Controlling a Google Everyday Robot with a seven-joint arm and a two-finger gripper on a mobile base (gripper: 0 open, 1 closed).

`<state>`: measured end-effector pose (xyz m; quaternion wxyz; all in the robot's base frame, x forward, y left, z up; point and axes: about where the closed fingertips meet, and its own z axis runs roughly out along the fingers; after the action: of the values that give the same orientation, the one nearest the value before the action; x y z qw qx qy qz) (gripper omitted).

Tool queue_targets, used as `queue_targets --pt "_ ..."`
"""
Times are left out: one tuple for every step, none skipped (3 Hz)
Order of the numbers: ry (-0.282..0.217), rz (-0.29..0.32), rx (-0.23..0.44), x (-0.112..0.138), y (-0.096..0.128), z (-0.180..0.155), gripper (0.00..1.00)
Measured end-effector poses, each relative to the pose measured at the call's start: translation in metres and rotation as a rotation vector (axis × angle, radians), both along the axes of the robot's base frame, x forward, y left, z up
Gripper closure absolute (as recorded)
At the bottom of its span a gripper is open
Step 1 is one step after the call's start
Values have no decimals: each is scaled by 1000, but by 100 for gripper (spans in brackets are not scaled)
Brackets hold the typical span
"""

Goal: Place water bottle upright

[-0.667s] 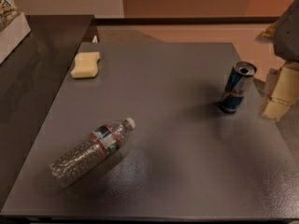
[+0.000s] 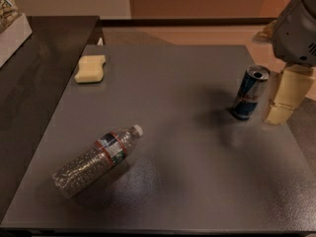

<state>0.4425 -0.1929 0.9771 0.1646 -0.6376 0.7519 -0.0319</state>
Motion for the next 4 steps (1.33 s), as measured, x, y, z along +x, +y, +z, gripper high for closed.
queue_targets --pt "-18 124 -6 9 41 -1 0" --pt "-32 268 -21 17 89 -4 0" --pt "-41 421 -44 18 139 -14 0" --pt "-30 568 -85 11 182 -32 0"
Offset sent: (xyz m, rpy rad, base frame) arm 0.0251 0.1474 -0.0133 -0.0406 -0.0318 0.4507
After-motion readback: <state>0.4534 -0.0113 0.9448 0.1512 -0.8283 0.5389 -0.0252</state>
